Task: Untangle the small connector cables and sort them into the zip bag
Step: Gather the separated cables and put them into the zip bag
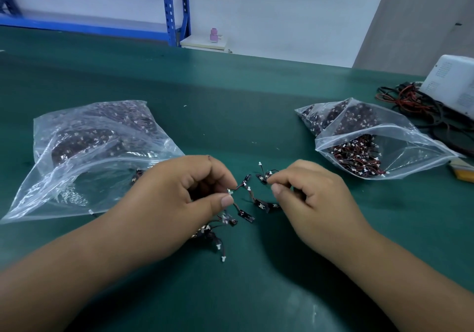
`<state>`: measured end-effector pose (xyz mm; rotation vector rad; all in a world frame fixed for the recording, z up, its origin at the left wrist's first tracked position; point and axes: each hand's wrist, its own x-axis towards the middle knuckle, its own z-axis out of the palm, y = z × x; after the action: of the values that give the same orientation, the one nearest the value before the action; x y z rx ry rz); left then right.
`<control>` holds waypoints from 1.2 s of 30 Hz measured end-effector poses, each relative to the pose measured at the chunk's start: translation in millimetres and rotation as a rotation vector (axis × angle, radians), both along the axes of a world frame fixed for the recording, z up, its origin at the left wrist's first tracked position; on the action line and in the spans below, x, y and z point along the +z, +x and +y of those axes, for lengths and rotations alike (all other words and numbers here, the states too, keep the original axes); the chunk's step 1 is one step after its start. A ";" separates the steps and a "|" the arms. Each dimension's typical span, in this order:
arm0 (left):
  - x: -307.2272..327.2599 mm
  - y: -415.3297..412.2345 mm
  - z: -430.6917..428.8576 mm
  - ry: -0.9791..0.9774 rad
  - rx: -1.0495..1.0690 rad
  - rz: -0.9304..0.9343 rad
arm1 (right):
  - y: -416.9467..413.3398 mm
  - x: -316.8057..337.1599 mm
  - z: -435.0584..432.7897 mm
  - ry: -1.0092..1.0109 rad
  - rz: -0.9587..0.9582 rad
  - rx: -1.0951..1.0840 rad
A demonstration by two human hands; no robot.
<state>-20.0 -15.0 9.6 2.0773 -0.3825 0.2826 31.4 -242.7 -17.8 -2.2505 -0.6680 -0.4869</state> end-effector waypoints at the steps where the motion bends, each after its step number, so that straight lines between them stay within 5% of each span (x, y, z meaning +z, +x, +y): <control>1: -0.1 0.0 -0.9 -0.025 -0.015 0.012 | -2.7 2.9 2.4 -0.013 -0.020 0.057; 5: -1.2 -0.2 -4.1 -0.120 -0.080 0.069 | -17.4 5.9 17.0 -0.100 -0.009 0.272; 11: -4.7 -0.2 -7.2 -0.161 -0.101 0.110 | -19.7 -0.3 28.0 -0.073 -0.010 0.287; 13: -4.7 0.7 -4.4 -0.047 -0.042 0.088 | -16.0 -1.3 22.9 -0.004 0.024 0.215; 17: -1.1 0.7 10.9 0.596 0.090 0.004 | 5.1 -3.0 1.7 0.157 0.111 -0.076; 20: -1.8 -0.5 16.4 0.767 0.056 0.047 | 17.5 -6.1 -10.3 0.157 0.200 -0.180; 25: -2.5 -0.1 19.0 0.853 -0.012 0.070 | 24.2 -8.8 -18.3 0.050 0.301 -0.147; 30: 0.9 2.6 21.3 0.822 -0.135 0.118 | 35.9 -4.5 -29.4 0.289 0.353 -0.268; 36: 0.0 5.6 22.4 0.802 -0.159 0.126 | 39.1 -9.5 -30.4 0.275 0.366 -0.302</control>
<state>-14.4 7.4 9.6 2.8037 -0.6554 -0.1292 70.5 -273.0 -27.4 -2.1046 -0.0680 -0.2758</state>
